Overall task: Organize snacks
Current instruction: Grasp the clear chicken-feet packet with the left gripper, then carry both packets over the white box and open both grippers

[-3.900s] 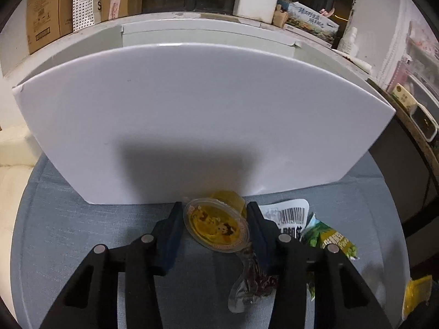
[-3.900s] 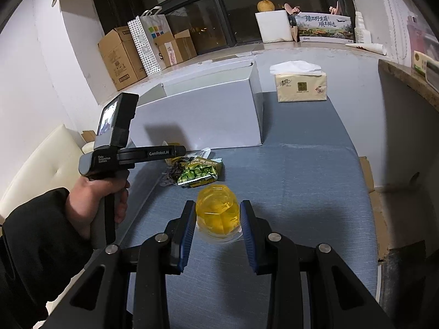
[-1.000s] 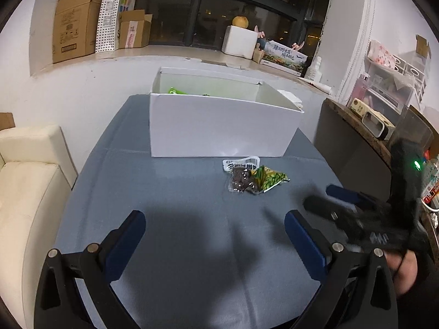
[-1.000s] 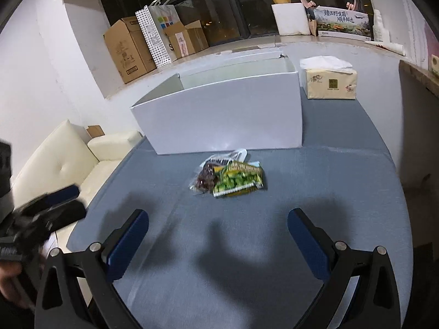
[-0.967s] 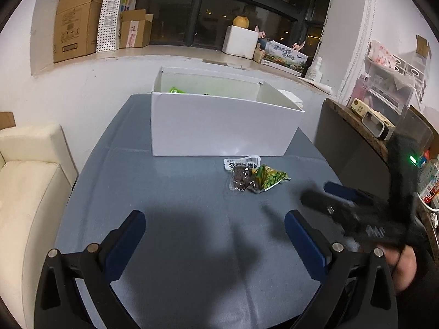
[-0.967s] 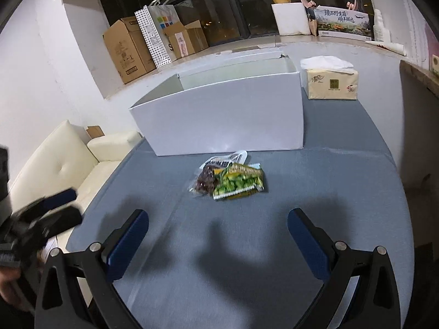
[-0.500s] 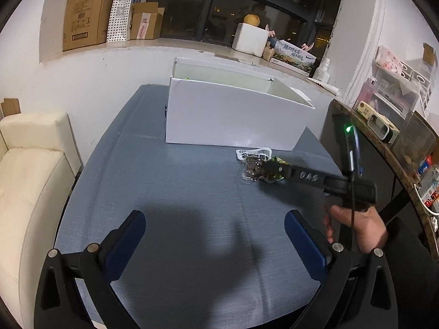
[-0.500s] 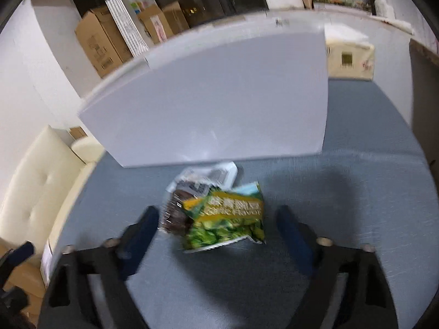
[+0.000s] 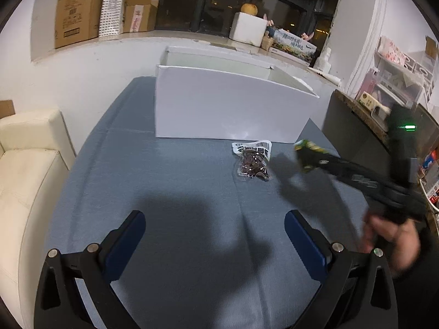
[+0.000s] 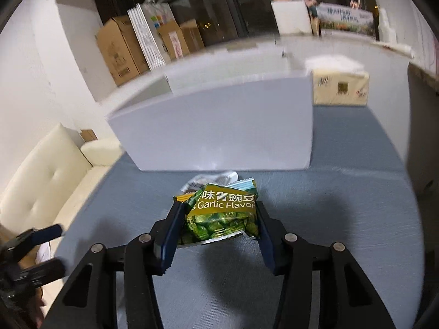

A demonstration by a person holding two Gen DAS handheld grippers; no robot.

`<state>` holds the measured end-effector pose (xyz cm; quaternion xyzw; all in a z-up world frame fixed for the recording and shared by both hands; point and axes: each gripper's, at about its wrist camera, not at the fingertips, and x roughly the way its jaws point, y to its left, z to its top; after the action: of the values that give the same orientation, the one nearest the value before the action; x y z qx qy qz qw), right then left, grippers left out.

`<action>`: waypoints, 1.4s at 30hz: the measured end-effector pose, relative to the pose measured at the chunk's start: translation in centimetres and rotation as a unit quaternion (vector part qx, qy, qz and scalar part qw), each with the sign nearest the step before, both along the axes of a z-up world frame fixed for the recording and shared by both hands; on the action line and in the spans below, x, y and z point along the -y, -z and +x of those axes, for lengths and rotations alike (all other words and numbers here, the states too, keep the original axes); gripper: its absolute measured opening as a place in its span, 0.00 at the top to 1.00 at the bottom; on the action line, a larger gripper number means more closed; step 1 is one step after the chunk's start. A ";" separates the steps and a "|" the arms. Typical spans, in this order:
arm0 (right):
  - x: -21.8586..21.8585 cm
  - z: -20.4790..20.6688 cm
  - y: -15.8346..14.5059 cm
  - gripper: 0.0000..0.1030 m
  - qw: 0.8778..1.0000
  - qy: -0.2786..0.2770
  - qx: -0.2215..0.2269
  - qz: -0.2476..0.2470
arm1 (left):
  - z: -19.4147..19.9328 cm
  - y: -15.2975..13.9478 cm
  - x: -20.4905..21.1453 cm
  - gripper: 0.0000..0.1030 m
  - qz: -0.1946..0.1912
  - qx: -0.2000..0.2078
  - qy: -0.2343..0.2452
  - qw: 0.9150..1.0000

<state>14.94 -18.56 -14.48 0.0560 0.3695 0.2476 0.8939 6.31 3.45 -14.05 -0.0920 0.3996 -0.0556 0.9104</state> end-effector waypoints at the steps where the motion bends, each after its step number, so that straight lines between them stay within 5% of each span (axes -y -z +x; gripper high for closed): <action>1: 0.4 -0.4 -0.5 0.47 1.000 0.002 0.003 0.004 | 0.7 0.2 0.5 0.00 0.005 0.000 0.003 1.000; 9: 4.2 -4.4 -4.2 0.47 0.999 0.019 0.042 0.018 | 6.8 1.2 4.8 0.00 0.027 -0.007 0.027 0.999; 17: 6.7 -5.5 -3.7 0.47 0.998 0.048 0.038 0.027 | 12.5 3.7 9.5 0.00 0.071 -0.037 0.028 0.996; 23: 7.6 -5.6 -3.3 0.47 0.997 0.055 0.033 0.031 | 14.3 5.8 9.4 0.01 0.079 -0.063 -0.003 0.995; 25: 7.8 -5.5 -3.1 0.47 0.997 0.056 0.031 0.035 | 14.4 5.7 9.6 0.09 0.100 -0.062 -0.004 0.993; 27: 7.7 -5.4 -2.8 0.47 0.997 0.054 0.028 0.037 | 14.2 5.3 9.6 0.31 0.101 -0.050 0.004 0.994; 29: 7.5 -5.4 -2.6 0.47 0.998 0.051 0.027 0.040 | 14.0 4.9 9.0 0.42 0.095 -0.050 0.005 0.994; 42: 6.5 -5.6 -3.0 0.47 0.998 0.043 0.033 0.044 | 9.3 0.4 5.7 0.51 0.031 0.006 0.028 0.999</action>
<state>9.31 -25.09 -11.45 0.1032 0.3258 0.2266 0.9120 15.64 -2.29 -14.45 -0.0526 0.3976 -0.0695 0.9134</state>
